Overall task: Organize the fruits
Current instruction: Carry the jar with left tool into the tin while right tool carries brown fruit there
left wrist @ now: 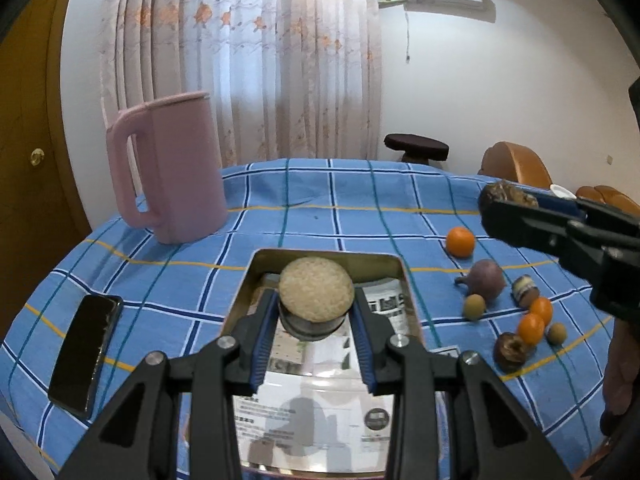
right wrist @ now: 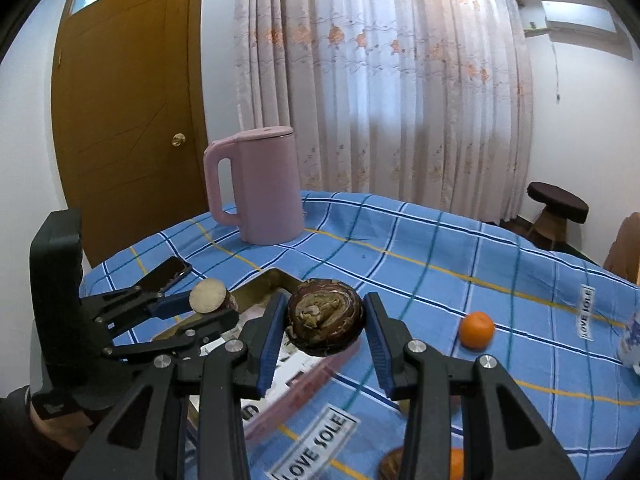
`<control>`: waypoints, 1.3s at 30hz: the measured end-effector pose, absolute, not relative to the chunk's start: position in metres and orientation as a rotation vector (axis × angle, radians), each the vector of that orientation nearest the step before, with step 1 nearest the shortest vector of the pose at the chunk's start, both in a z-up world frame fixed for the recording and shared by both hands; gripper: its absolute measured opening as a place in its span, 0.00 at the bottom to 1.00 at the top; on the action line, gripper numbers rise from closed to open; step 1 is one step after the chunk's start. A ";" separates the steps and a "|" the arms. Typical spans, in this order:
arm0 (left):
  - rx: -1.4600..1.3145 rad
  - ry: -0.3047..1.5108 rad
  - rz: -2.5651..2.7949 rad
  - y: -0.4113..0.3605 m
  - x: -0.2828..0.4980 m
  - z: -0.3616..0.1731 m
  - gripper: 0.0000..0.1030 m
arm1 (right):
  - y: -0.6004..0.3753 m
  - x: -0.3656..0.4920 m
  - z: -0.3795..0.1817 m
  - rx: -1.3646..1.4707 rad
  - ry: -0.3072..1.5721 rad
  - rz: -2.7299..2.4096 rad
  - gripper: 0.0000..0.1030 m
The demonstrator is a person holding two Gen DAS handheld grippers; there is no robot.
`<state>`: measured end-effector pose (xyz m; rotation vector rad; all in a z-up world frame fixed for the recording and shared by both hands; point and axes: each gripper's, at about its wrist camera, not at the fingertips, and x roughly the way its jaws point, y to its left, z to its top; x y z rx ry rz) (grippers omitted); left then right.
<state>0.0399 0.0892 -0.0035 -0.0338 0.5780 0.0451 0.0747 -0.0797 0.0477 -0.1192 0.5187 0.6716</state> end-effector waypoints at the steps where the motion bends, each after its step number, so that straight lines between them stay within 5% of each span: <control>1: -0.036 0.582 0.047 0.092 0.041 -0.004 0.36 | -0.075 0.077 0.046 -0.118 0.524 0.680 0.40; 39: -0.013 0.710 0.087 0.121 0.065 -0.044 0.37 | -0.006 0.090 -0.036 -0.253 0.702 0.713 0.41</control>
